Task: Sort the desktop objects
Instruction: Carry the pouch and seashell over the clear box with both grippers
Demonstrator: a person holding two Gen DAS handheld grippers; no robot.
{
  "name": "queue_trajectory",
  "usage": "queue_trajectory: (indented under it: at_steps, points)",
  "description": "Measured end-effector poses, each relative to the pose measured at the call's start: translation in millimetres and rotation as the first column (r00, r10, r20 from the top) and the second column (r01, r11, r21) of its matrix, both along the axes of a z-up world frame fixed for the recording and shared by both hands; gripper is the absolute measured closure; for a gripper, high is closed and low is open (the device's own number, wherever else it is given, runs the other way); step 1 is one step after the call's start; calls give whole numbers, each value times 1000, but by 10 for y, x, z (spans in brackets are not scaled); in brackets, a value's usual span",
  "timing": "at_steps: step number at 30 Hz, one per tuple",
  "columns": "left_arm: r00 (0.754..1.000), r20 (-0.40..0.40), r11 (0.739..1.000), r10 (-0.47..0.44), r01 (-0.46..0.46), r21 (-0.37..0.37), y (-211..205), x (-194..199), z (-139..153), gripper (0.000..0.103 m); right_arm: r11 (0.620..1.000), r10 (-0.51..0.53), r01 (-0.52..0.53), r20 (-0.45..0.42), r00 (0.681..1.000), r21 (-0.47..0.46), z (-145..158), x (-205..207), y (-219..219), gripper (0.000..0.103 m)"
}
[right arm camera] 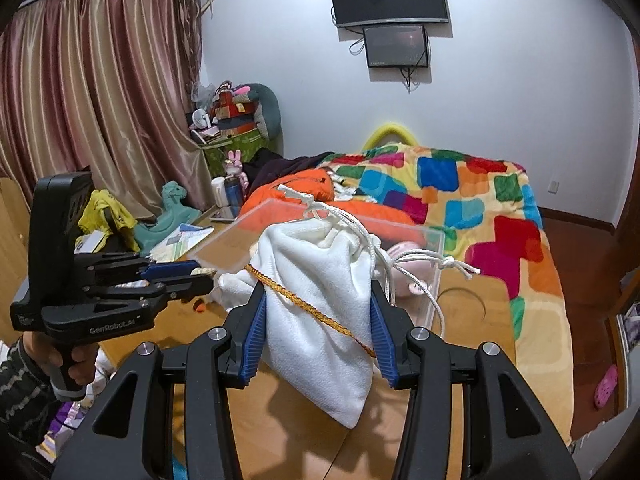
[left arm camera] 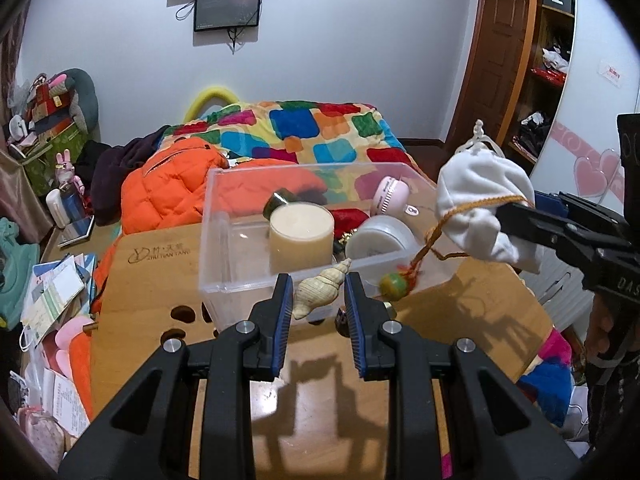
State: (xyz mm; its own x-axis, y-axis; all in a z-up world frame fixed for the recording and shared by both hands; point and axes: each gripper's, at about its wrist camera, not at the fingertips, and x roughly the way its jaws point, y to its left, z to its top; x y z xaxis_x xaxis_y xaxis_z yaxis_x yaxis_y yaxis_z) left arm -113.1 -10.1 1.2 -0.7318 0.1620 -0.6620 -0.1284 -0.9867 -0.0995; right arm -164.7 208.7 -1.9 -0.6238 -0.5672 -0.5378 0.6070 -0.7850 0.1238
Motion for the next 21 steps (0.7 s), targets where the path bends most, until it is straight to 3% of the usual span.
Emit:
queue_trajectory:
  at_steps: [21]
  points:
    - [1000,-4,1000,28,-28,-3,-290,-395,34,77,1000,-11,11,5,1000,22,-14,-557,-229,60]
